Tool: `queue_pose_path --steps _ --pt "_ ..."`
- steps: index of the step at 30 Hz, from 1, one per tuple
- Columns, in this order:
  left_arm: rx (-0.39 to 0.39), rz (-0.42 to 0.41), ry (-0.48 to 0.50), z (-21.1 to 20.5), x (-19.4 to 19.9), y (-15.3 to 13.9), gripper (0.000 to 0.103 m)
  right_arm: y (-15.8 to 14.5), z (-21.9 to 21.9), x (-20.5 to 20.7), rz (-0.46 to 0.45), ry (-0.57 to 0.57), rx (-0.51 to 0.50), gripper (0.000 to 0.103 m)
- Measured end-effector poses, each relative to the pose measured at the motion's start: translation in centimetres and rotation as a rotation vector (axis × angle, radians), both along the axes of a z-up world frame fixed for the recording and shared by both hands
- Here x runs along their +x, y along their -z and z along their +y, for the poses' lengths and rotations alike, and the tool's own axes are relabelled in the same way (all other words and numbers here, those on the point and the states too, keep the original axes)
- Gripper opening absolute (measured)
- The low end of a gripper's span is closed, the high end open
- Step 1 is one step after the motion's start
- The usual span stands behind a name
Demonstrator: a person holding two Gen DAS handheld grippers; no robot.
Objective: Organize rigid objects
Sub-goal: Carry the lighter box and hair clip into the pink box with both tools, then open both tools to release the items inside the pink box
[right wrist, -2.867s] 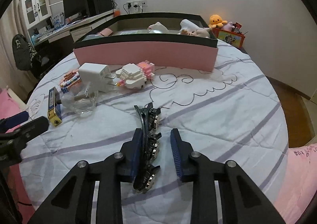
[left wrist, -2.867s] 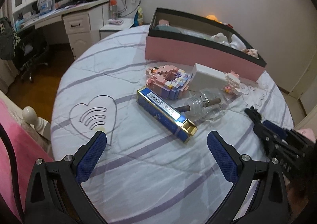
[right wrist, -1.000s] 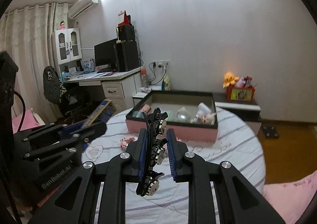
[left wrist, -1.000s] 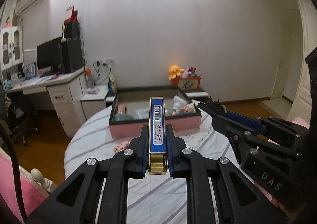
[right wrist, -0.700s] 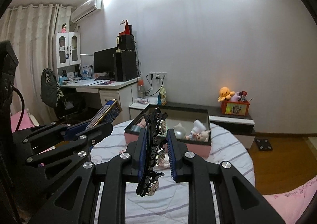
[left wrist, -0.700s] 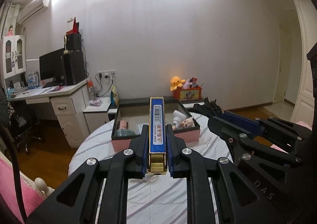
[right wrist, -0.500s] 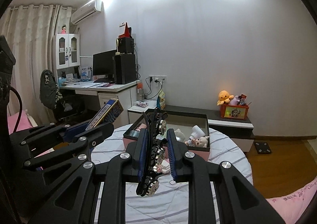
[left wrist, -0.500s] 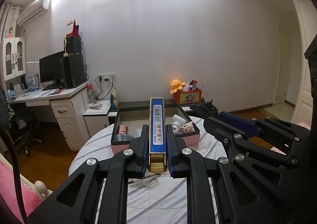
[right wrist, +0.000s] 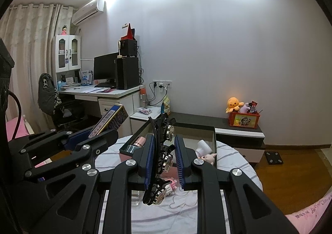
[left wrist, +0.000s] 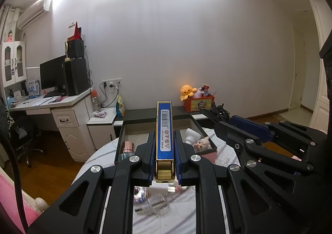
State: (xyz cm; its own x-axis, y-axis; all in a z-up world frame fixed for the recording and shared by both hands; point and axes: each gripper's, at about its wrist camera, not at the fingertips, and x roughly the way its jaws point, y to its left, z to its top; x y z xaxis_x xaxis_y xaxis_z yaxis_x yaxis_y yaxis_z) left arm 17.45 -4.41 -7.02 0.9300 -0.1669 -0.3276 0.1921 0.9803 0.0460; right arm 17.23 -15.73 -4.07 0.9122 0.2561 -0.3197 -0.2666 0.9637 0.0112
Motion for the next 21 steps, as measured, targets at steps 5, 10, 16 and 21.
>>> queue_pose_path --steps 5,10,16,21 --pt "0.021 0.029 -0.012 0.2 4.7 0.6 0.015 0.3 -0.2 3.4 0.014 -0.001 -0.014 0.020" --pt "-0.016 0.148 0.030 1.2 11.5 2.3 0.015 1.9 -0.7 8.6 0.075 -0.005 -0.016 0.020" --pt "-0.007 0.306 0.064 1.3 19.1 6.4 0.015 6.1 -1.0 16.2 0.216 -0.009 -0.019 0.020" --pt "0.010 0.385 0.068 1.1 22.4 9.7 0.015 9.3 -1.1 19.8 0.301 0.019 -0.055 0.020"
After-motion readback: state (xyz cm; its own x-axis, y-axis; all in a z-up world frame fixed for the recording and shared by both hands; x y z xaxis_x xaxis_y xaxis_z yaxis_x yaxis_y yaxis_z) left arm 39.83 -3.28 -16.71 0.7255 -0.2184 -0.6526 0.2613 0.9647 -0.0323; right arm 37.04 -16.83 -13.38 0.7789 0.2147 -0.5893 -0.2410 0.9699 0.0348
